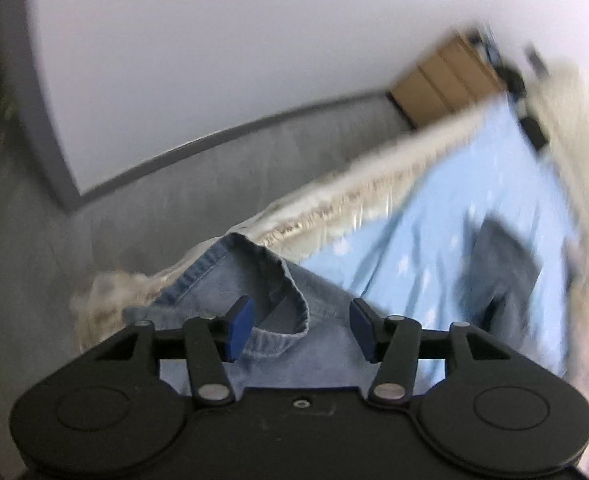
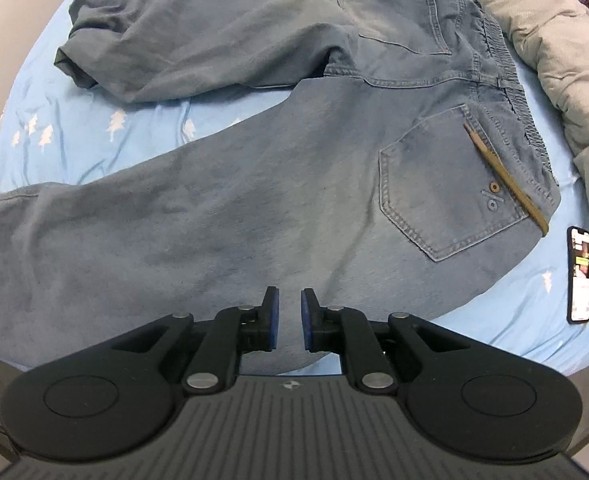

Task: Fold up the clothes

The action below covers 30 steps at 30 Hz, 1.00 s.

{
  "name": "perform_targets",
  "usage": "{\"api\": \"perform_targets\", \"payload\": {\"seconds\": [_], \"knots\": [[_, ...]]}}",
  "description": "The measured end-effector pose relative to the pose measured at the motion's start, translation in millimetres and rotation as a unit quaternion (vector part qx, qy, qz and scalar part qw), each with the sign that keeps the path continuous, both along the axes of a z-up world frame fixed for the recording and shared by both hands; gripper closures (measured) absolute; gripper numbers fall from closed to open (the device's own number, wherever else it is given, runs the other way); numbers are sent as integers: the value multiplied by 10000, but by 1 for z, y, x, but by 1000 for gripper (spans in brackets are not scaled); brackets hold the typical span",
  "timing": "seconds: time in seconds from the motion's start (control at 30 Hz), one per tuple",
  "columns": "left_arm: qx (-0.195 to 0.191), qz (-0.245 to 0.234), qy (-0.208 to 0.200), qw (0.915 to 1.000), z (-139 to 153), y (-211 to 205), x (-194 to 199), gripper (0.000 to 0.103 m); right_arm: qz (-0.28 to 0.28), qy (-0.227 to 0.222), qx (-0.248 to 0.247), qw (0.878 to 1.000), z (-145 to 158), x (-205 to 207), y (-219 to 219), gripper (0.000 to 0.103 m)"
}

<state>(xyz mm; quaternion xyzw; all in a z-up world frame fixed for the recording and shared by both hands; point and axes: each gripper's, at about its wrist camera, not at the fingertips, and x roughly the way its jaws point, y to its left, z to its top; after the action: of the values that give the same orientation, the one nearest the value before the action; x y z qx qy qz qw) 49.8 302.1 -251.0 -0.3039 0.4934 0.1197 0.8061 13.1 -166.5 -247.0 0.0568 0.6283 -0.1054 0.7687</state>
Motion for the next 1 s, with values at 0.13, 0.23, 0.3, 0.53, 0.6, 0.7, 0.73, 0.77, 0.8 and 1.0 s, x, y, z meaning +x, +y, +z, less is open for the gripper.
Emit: {"api": "perform_targets", "payload": {"seconds": [0.13, 0.23, 0.3, 0.53, 0.6, 0.7, 0.73, 0.77, 0.8, 1.0], "knots": [[188, -676, 523, 9962, -30, -10, 21, 56, 97, 40, -101, 9999, 1, 1, 11, 93], [428, -699, 839, 9931, -50, -4, 22, 62, 94, 115, -132, 9998, 0, 3, 16, 93], [361, -531, 1017, 9927, -64, 6, 23, 62, 75, 171, -123, 9998, 1, 4, 18, 93], [267, 7, 1586, 9870, -87, 40, 22, 61, 31, 123, -94, 9999, 7, 22, 30, 93], [262, 51, 1585, 9870, -80, 45, 22, 62, 41, 62, -54, 10000, 10, 29, 34, 93], [338, 38, 1425, 9892, -57, 48, 22, 60, 128, -66, -8, 9999, 13, 39, 42, 93], [331, 46, 1406, 9895, -49, 49, 23, 60, 180, -123, -3, 9998, 14, 42, 45, 93], [321, 89, 1362, 9901, -41, 49, 23, 60, 233, -180, 2, 9996, 15, 45, 47, 93], [310, 129, 1287, 9911, -33, 49, 24, 58, 285, -237, 7, 9993, 16, 47, 50, 93], [592, 230, 977, 9932, 10, 26, 38, 51, 939, -579, -55, 9939, 9, 87, 68, 75]]}}
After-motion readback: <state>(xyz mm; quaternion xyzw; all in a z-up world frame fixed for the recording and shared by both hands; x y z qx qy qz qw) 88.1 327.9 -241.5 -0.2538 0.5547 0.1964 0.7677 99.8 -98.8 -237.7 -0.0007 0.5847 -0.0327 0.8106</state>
